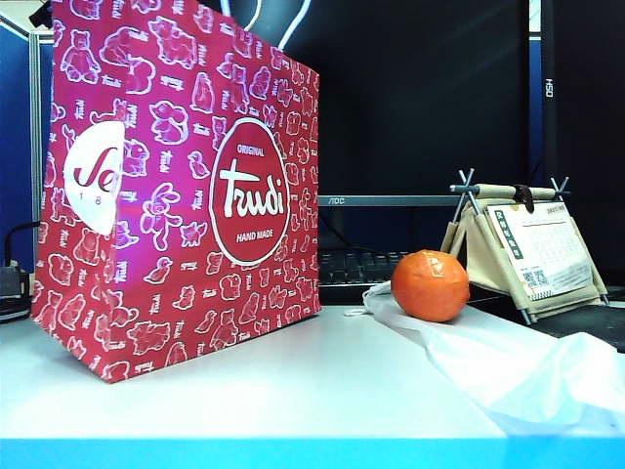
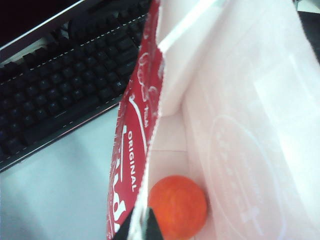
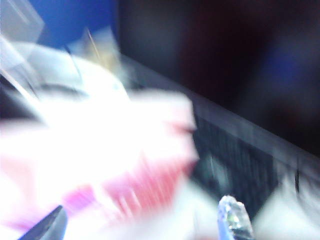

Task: Open the paper bag and put two oranges into the paper bag.

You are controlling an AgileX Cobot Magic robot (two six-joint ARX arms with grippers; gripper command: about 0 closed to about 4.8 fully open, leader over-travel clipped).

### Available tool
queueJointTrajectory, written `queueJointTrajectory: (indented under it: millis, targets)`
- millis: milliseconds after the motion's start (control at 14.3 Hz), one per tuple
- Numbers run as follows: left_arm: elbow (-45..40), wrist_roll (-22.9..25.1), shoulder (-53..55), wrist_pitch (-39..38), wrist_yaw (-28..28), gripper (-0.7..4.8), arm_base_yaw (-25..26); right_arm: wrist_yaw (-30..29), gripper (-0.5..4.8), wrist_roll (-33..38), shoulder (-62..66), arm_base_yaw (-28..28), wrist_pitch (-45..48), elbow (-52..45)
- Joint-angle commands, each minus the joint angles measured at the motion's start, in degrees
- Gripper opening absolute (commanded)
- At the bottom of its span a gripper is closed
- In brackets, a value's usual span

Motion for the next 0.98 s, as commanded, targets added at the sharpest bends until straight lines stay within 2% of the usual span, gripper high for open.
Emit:
queueJointTrajectory:
  millis: [70,279,419,699,768,978]
  targets:
    - [0.3,0.0,-0.5,-0.6,0.4,-0.05,0.0,8.4,4.14,-0.9,4.5,-2.3,0.1,-5.4]
    - [0.3,0.0,-0.5,-1.5,0.4,-0.05,0.0,12.2,4.28,2.7,9.5,-7.0,0.1,-9.6]
    - [0.3,0.0,-0.5,-1.7,0.4,-0.05,0.0,5.7,4.28,7.3,10.5,-11.9,1.1,-13.6]
    - [0.3,0.0,-0.5,-1.7,0.4,-0.05,0.0,-12.3,4.29,16.7,11.2,-17.8,7.9,-19.8]
    - [0.3,0.2,-0.4,-1.7,0.4,-0.05,0.0,-14.4,4.31,17.6,12.5,-18.2,8.9,-21.2]
    - [0.3,0.2,-0.4,-1.8,0.4,-0.05,0.0,-12.3,4.31,17.6,14.8,-18.1,8.6,-21.2]
